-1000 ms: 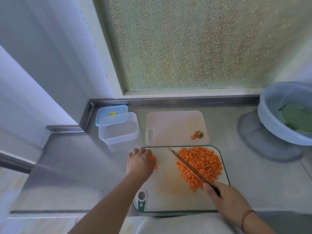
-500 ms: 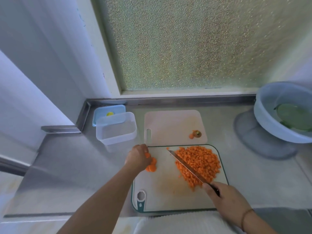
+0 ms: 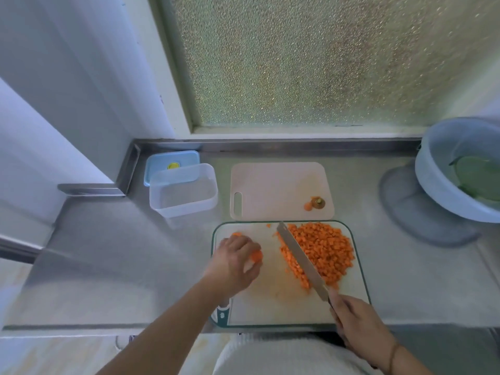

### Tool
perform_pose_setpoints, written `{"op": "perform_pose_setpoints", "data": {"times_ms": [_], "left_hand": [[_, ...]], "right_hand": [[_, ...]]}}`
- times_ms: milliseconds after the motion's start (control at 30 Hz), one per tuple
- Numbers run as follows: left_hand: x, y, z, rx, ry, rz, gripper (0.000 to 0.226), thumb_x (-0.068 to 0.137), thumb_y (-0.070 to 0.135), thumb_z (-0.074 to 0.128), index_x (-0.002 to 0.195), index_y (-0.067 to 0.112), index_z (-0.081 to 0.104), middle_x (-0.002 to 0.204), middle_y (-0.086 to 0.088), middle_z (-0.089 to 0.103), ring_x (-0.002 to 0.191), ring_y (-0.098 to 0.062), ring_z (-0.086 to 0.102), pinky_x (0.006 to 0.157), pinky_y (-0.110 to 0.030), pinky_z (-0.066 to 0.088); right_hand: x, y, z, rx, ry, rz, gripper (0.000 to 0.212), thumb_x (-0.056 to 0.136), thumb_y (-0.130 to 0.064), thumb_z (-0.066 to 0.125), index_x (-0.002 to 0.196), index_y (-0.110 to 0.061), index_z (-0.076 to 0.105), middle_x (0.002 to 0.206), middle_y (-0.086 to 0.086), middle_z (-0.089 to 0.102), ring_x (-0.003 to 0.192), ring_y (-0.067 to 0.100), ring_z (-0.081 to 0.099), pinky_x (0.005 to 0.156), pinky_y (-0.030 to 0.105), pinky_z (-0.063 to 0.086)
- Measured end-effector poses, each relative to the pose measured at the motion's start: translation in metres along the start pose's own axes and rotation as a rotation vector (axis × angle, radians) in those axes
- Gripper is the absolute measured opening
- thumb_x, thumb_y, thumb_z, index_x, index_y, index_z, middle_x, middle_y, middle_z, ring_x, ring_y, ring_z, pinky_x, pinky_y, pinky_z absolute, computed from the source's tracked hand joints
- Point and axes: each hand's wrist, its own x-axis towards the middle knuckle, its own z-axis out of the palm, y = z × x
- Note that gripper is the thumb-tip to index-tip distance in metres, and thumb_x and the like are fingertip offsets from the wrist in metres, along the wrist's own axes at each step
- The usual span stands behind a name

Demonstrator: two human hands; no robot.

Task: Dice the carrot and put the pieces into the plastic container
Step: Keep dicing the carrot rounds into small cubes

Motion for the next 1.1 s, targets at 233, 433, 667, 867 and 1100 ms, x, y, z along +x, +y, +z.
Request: {"op": "perform_pose_setpoints", "data": {"times_ms": [233,433,667,867,1100], "left_hand": [[-0.051,0.015,0.036,0.076,0.055,0.054,0.026,0.081,0.037,0.065,0.102,0.023,0.058,0.093,0.002,0.068,0.089,-0.022,0.054,0.076,-0.036,0.04],[-0.05,0.018,0.042,0.061,0.026,0.052,0.023,0.088,0.039,0.066,0.097,0.018,0.071,0.093,0.001,0.069,0.089,-0.022,0.056,0.078,-0.036,0.042],[-0.042,0.033,0.057,-0.106,0.047,0.01,0.026,0.091,0.033,0.071,0.103,0.01,0.073,0.105,-0.006,0.066,0.093,-0.024,0.058,0.088,-0.034,0.049],[-0.048,0.029,0.063,-0.162,0.034,0.129,0.01,0.093,0.012,0.072,0.096,0.004,0.077,0.104,-0.007,0.071,0.09,-0.028,0.067,0.083,-0.041,0.055],[-0.049,0.029,0.063,-0.201,0.005,0.115,0.011,0.086,0.005,0.079,0.096,0.002,0.077,0.107,-0.009,0.073,0.094,-0.031,0.069,0.084,-0.043,0.056]], "right_hand": [[-0.005,0.006,0.032,0.162,-0.235,0.171,0.053,0.09,-0.059,0.036,0.061,-0.015,0.04,0.044,0.001,0.039,0.033,0.012,0.035,0.038,0.019,0.029],[-0.004,0.019,0.032,0.312,-0.151,0.241,0.047,0.1,-0.04,0.039,0.064,-0.01,0.038,0.045,0.003,0.029,0.032,0.012,0.023,0.037,0.016,0.02],[-0.004,0.021,0.035,0.052,-0.077,0.016,0.051,0.088,-0.059,0.032,0.058,-0.022,0.048,0.05,-0.016,0.053,0.052,0.0,0.052,0.052,0.018,0.035],[-0.013,0.032,0.048,-0.107,-0.081,-0.067,0.086,0.075,-0.087,0.009,0.095,-0.025,0.065,0.089,-0.005,0.071,0.09,0.006,0.063,0.084,0.026,0.049],[-0.024,0.036,0.047,-0.173,-0.097,-0.075,0.107,0.067,-0.091,-0.004,0.104,-0.018,0.065,0.095,-0.004,0.07,0.095,0.006,0.061,0.087,0.025,0.045]]}}
